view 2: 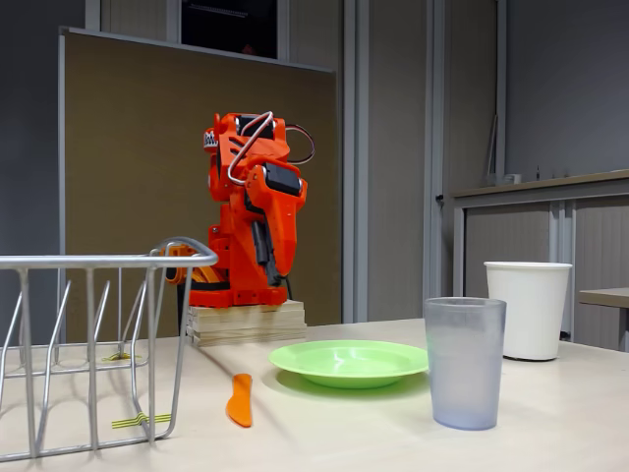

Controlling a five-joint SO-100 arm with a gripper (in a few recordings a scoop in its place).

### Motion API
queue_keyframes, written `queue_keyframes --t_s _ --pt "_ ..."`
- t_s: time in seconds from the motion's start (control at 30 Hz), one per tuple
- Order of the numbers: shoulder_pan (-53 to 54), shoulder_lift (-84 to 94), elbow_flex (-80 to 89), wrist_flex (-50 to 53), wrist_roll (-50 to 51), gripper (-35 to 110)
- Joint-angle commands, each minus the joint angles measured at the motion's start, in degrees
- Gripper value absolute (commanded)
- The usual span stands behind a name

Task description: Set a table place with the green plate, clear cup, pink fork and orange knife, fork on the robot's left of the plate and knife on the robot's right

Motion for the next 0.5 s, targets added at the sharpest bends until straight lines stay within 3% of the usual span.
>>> queue_keyframes --t_s 0.0,0.23,0.47 --pt "-2.37 1.67 -4.04 4.57 8.61 0" --pt "-10.81 5.54 -4.31 8.79 27.69 0" --pt "-16.79 23.29 7.12 14.06 36.12 0"
